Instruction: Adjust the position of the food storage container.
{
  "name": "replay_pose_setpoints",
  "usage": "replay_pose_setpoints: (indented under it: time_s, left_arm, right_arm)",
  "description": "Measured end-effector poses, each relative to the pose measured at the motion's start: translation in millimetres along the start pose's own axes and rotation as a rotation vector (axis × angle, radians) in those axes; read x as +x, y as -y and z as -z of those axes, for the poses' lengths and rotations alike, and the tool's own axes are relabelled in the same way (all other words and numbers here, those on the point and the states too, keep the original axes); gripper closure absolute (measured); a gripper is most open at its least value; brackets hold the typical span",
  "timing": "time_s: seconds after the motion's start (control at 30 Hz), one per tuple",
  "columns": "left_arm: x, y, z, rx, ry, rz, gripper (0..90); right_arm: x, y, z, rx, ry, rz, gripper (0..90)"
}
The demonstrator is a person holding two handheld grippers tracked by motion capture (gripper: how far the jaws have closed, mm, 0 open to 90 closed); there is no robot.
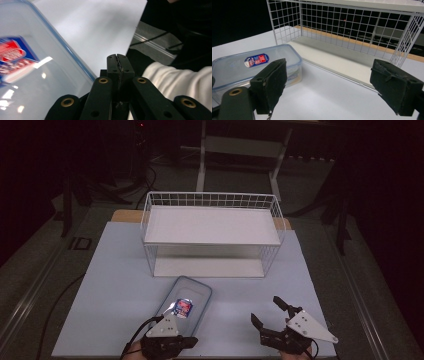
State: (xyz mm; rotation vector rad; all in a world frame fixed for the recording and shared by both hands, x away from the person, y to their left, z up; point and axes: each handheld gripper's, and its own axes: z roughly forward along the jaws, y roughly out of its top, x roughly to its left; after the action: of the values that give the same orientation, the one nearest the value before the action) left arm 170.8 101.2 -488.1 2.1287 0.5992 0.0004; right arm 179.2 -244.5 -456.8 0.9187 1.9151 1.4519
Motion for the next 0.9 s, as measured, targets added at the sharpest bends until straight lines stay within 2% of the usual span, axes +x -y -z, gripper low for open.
replay_pose_setpoints:
  time_s: [0.1, 0.2, 0.3, 0.5, 0.57, 0.63, 0.7, 0.73, 0.8, 0.9]
  left_arm:
    - [-1.1, 1.5, -3.1, 0.035, -0.024, 0.0, 89.3]
    - [-4.8, 1.1, -2.4, 0.041, -0.05, -0.022, 89.5]
    - [-5.2, 2.0, -0.4, 0.034, -0.055, -0.018, 89.5]
    - [-7.1, 1.9, 5.4, 0.041, -0.085, -0.037, 89.5]
    - [-7.1, 0.6, 7.5, 0.047, -0.109, -0.034, 89.5]
    - [-5.0, 0.1, 9.8, 0.073, -0.163, -0.042, 89.5]
    - [-5.0, 0.1, 9.8, 0.073, -0.163, -0.042, 89.5]
    - [1.2, 3.3, 14.2, 0.056, -0.142, 0.016, 89.5]
    - [0.7, 2.4, 14.6, 0.054, -0.142, 0.01, 89.5]
    - [-4.3, -3.5, 10.6, 0.04, -0.112, -0.002, 89.5]
  right_arm:
    - [0.2, 0.4, -0.7, 0.006, -0.002, 0.0, 13.8]
    - [-0.6, 1.0, -1.6, 0.013, -0.004, -0.005, 13.8]
    - [-0.5, 0.9, -1.8, 0.013, -0.005, -0.006, 13.8]
    - [-0.3, 0.9, -1.9, 0.012, -0.007, -0.004, 13.8]
    - [-0.5, 0.9, -1.8, 0.012, -0.008, -0.005, 13.8]
    - [-0.5, 0.7, -1.6, 0.01, -0.008, -0.006, 13.8]
    - [-0.4, 0.6, -1.6, 0.01, -0.009, -0.006, 13.8]
    - [-0.4, 0.6, -1.6, 0.01, -0.009, -0.006, 13.8]
    - [-0.4, 0.7, -1.9, 0.008, -0.011, -0.005, 13.8]
    - [0.0, 0.7, -3.2, 0.014, -0.014, -0.007, 13.8]
